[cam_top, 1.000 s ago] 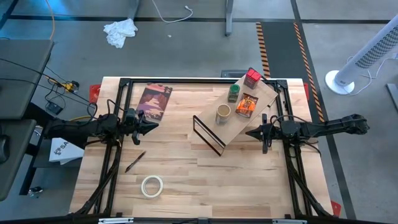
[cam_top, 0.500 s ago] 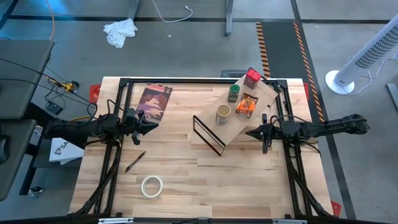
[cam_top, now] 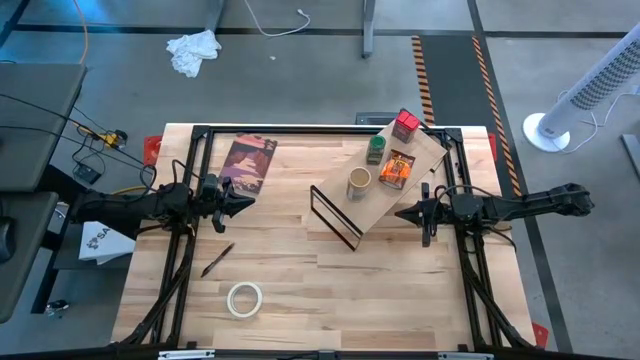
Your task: Shelf spices
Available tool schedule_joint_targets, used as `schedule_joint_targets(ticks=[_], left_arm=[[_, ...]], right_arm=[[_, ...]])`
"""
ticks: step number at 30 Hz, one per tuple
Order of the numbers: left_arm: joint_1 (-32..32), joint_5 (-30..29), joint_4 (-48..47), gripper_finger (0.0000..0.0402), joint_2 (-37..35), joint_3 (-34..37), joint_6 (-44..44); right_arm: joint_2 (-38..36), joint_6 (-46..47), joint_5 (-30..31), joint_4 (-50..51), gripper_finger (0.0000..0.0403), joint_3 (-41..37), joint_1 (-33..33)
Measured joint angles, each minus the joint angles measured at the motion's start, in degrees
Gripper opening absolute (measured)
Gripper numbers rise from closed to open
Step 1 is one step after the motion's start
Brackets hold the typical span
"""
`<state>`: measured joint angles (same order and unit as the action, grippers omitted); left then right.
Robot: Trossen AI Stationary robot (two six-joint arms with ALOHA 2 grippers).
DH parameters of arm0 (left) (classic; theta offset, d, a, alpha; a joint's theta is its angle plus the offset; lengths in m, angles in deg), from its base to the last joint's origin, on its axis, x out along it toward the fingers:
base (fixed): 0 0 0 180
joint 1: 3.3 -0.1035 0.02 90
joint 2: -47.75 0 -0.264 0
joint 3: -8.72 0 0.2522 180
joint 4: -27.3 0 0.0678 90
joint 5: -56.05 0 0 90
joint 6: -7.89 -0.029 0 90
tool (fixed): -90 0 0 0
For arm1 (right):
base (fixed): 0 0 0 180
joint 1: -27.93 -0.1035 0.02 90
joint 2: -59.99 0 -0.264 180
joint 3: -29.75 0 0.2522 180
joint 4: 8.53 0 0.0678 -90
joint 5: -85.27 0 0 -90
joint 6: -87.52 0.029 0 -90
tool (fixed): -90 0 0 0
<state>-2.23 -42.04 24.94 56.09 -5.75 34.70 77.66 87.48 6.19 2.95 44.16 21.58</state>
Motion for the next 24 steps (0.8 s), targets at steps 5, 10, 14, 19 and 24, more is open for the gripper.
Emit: schedule_joint_targets(ticks=[5, 10, 14, 19, 24], left_arm=[[0.0, 0.0, 0.0, 0.0001, 0.0, 0.0, 0.0], [0.0, 0.0, 0.0, 0.0001, 0.0, 0.0, 0.0], [0.0, 0.0, 0.0, 0.0001, 0.0, 0.0, 0.0], [0.0, 0.0, 0.0, 0.0001, 0.0, 0.0, 0.0], [0.0, 0.0, 0.0, 0.0001, 0.0, 0.0, 0.0]], right_arm=[[0.0, 0.0, 0.0, 0.0, 0.0000, 0.0, 0.0], [0.0, 0.0, 0.0, 0.0, 0.0000, 0.0, 0.0], [0.0, 0.0, 0.0, 0.0, 0.0000, 0.0, 0.0], [0.0, 0.0, 0.0, 0.0, 0.0000, 0.0, 0.0], [0.0, -0.5, 0.2, 0.0, 0.0000, 0.0, 0.0]])
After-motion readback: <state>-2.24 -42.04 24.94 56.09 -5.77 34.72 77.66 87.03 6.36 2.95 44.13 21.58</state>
